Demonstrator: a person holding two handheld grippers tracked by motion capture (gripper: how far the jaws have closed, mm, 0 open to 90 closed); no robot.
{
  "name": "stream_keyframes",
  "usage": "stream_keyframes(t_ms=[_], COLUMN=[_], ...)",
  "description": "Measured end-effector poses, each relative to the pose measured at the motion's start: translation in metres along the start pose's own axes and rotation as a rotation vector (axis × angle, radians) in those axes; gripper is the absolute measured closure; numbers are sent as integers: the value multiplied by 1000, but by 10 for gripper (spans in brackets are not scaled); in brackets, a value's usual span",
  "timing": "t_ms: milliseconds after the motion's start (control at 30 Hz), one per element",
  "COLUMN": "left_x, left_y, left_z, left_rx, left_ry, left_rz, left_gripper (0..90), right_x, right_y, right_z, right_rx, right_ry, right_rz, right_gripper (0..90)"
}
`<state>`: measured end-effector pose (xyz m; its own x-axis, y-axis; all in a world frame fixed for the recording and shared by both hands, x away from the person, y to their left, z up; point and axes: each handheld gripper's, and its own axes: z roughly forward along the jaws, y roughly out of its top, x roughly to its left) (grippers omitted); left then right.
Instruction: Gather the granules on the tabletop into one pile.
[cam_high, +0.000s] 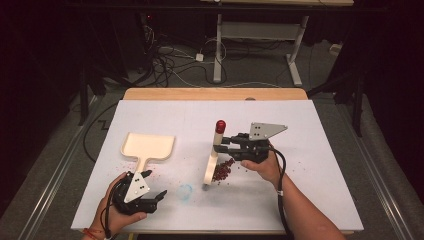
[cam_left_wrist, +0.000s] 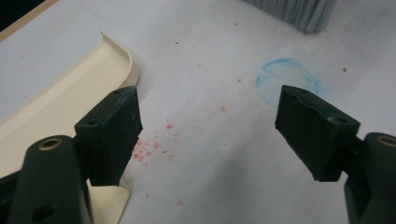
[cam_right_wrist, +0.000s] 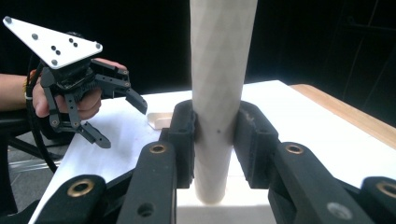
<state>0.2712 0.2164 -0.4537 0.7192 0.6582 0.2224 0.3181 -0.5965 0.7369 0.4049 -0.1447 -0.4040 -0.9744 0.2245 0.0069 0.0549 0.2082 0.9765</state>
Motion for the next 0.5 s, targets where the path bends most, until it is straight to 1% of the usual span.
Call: stream_keyframes(t_ms=[67,167,300,400,500], left_x=[0,0,0,0,0], left_y=[0,1,1,0,0], left_z=[0,1,1,1,1], left_rx=[5,6,5,9,9], left_ry=[0,-2,-3,-4,-3], left_rz=[3,6,4,6,5], left_gripper=[216,216,216,216,216], right_x=[-2,-5,-4,-2,1], right_y=[0,-2,1,7,17], right_z=[-3,-5,-9,-16,-30], right_rx=[-6,-28,-53,-69,-80], right_ry=[-10,-20,-28,-36,-50], right_rz=[2,25,34,16,-9], right_gripper=[701,701,701,701,701])
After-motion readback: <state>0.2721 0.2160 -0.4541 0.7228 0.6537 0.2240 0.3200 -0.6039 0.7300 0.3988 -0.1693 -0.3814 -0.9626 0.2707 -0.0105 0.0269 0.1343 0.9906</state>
